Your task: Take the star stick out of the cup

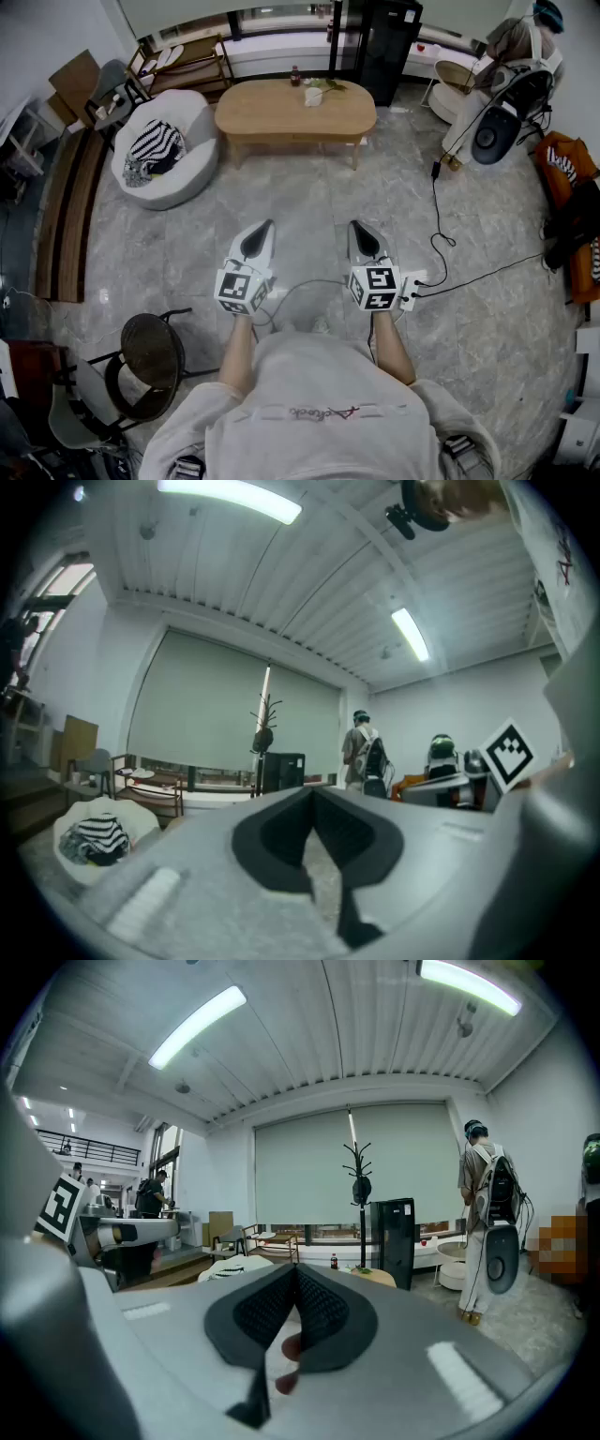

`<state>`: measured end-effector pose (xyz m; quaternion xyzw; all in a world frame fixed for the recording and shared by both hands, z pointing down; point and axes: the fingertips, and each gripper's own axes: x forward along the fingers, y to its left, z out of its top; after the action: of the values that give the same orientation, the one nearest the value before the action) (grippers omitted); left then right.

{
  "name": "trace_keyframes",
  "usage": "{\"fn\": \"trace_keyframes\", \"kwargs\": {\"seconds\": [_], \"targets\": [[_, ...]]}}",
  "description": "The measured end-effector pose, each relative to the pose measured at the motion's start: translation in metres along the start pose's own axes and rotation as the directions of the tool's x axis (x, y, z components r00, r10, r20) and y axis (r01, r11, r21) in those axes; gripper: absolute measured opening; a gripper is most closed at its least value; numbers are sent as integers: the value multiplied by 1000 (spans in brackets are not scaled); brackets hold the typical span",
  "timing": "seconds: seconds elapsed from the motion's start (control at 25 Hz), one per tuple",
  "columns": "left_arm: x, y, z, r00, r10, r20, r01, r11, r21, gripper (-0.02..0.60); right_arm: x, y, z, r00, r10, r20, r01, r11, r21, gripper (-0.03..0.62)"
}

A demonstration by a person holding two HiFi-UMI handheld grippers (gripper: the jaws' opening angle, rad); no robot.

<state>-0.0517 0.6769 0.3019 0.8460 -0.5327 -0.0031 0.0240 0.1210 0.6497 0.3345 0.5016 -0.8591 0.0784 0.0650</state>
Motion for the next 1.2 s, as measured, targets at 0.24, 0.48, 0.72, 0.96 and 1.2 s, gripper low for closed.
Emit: {"fn": "trace_keyframes", "kwargs": {"seconds": [0.24, 0.48, 0.72, 0.96, 1.2], "targets": [[5, -13, -6, 1000, 2, -5, -2, 1000, 21, 2, -13, -16, -5, 1000, 8, 13, -8, 1000, 2, 3], [24, -19, 3, 1000, 5, -5, -4, 999, 39, 2, -12, -48, 5, 999, -17, 30, 17, 1000, -2, 3], [48, -33, 0, 1000, 15, -13, -15, 999, 45, 2, -7, -80, 5, 999, -16, 31, 16, 1000, -9, 3], [63, -37, -2, 999, 17, -27, -16, 998, 55, 2, -2, -97, 4, 999, -24, 24, 24, 1000, -10, 3], [83, -38, -5, 1000, 8, -24, -7, 999, 49, 2, 14, -110, 2, 1000, -22, 17, 22, 1000, -13, 3]]}}
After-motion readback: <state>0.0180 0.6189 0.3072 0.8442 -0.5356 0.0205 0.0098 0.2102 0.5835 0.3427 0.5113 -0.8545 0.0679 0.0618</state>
